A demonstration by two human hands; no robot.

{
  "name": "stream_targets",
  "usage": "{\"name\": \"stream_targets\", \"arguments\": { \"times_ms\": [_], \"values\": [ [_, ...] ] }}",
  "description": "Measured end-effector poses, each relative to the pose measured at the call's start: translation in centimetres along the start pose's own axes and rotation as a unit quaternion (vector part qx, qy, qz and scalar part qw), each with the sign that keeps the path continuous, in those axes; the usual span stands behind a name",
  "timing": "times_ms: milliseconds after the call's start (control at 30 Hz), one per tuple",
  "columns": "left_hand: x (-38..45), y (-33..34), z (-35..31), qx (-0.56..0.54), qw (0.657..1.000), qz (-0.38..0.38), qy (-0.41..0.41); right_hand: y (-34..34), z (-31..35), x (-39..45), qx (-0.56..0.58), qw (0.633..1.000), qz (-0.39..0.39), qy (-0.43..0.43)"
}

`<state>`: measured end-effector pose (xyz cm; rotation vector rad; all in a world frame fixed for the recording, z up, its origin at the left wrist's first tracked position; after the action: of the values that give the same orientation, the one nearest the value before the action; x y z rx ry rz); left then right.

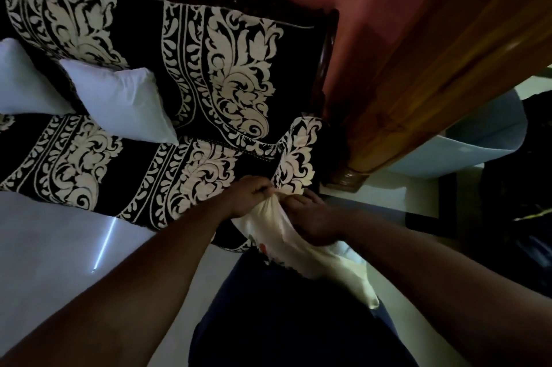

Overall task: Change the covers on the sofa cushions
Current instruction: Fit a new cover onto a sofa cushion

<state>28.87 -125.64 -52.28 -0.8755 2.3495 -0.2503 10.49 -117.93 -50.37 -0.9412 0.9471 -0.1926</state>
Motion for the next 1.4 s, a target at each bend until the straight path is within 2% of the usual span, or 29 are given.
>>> {"name": "stream_targets", "arguments": {
  "times_ms": [100,167,233,300,367,467,533,633,733,800,967,1033,1100,1233,1300,1400],
  "values": [
    [-1.0,0.7,1.5,-0.024,0.999,0.006,-0.048,2.3,-0.6,-1.3,0.047,0.994,-0.047,-0.089],
    [-1.4,0.7,1.9,-0.017,0.997,0.017,-0.067,3.2,-0.8,-1.7,0.075,0.989,-0.048,-0.118],
    [-0.7,0.8,0.7,-0.03,0.997,0.022,-0.068,2.8,-0.4,-1.2,-0.025,0.994,0.015,-0.106],
    [0.6,1.1,-1.2,-0.056,0.997,0.016,-0.056,1.7,-0.3,-0.6,-0.196,0.97,0.112,-0.086],
    [1.6,1.2,-1.9,-0.065,0.997,0.009,-0.048,1.0,-0.5,-0.1,-0.256,0.951,0.145,-0.093],
    [1.3,0.9,1.1,-0.011,0.996,0.037,-0.078,1.6,-0.5,-0.3,-0.219,0.965,0.052,-0.136],
    [0.3,1.1,3.3,0.014,0.994,0.04,-0.098,2.3,-0.3,-0.9,-0.117,0.981,-0.008,-0.156],
    [0.3,0.1,3.5,0.03,0.995,0.003,-0.098,2.1,-2.1,-1.5,0.03,0.987,-0.095,-0.127],
    [0.5,-2.6,2.4,0.103,0.989,-0.01,-0.109,0.6,-5.2,-2.7,0.205,0.958,-0.196,-0.032],
    [0.6,-4.1,1.4,0.146,0.983,-0.002,-0.108,0.3,-5.8,-4.3,0.27,0.932,-0.24,0.024],
    [0.8,-1.1,-5.4,0.167,0.982,0.003,0.085,2.9,-5.0,-7.1,0.244,0.897,-0.312,0.195],
    [0.4,2.4,-8.0,0.216,0.962,0.049,0.162,2.7,-5.3,-6.8,0.266,0.889,-0.309,0.21],
    [0.4,5.4,-8.7,0.293,0.928,0.078,0.214,2.1,-5.6,-5.8,0.298,0.896,-0.276,0.18],
    [1.4,6.0,-8.6,0.338,0.916,0.09,0.194,1.8,-6.8,-6.5,0.403,0.893,-0.141,0.144],
    [1.2,5.8,-8.4,0.323,0.916,0.111,0.21,1.7,-7.0,-7.2,0.4,0.906,-0.088,0.109],
    [0.7,5.8,-9.2,0.209,0.943,0.125,0.225,2.3,-6.4,-6.5,0.343,0.935,-0.007,0.091]
  ]
}}
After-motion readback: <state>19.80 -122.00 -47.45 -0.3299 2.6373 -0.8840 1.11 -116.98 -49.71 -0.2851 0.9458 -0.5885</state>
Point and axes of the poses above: each hand's wrist, its own x-axis towards the middle knuckle, its own y-axis out of the palm, z = x × y, the point moved 3 cm from there along x, towards the middle knuckle, and after that the axes turned 10 degrees about -x, right-handed, at the moved point
